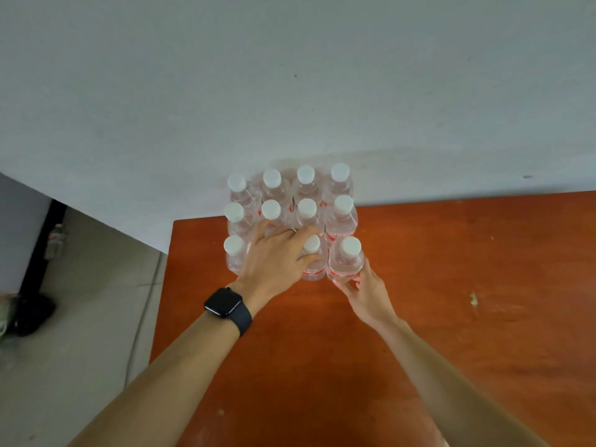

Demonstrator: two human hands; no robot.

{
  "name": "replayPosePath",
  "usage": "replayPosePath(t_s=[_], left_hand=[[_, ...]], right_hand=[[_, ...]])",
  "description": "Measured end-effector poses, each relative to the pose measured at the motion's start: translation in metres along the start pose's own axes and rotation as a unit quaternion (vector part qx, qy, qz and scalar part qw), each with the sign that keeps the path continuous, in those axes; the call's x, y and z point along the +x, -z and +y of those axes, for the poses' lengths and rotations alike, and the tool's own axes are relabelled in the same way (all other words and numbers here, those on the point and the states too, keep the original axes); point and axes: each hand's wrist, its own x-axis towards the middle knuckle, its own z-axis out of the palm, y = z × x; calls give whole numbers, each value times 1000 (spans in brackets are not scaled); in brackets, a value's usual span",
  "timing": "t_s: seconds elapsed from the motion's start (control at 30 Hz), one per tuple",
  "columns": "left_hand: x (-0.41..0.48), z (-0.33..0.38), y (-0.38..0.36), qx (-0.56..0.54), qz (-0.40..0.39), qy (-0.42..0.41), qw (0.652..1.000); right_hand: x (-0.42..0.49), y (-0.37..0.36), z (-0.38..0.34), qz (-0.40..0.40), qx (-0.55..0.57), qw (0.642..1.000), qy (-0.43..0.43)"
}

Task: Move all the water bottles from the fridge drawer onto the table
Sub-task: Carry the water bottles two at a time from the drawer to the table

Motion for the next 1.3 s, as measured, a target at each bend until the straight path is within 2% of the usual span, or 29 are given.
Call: replayPosePath(t_s=[0.27,0.63,0.8,0.97,1.1,1.3], left_hand=[[-3,4,0,-17,22,16,999],[-4,7,4,19,-6,1,1000],[-11,14,15,47,12,-16,999],[-14,48,27,34,37,-74,996],[-12,99,30,1,30,-131,991],[-23,212,19,-6,-18,-236,972]], right_hand=[[5,2,0,-28,-18,999,19],[7,8,-6,-64,-14,997,-42],[-22,30,-8,-29,-51,995,-78],[-77,76,-28,41,-92,995,-18],[-135,120,-41,118,-132,984,25],[-243,184,-23,230,-197,953,-21]])
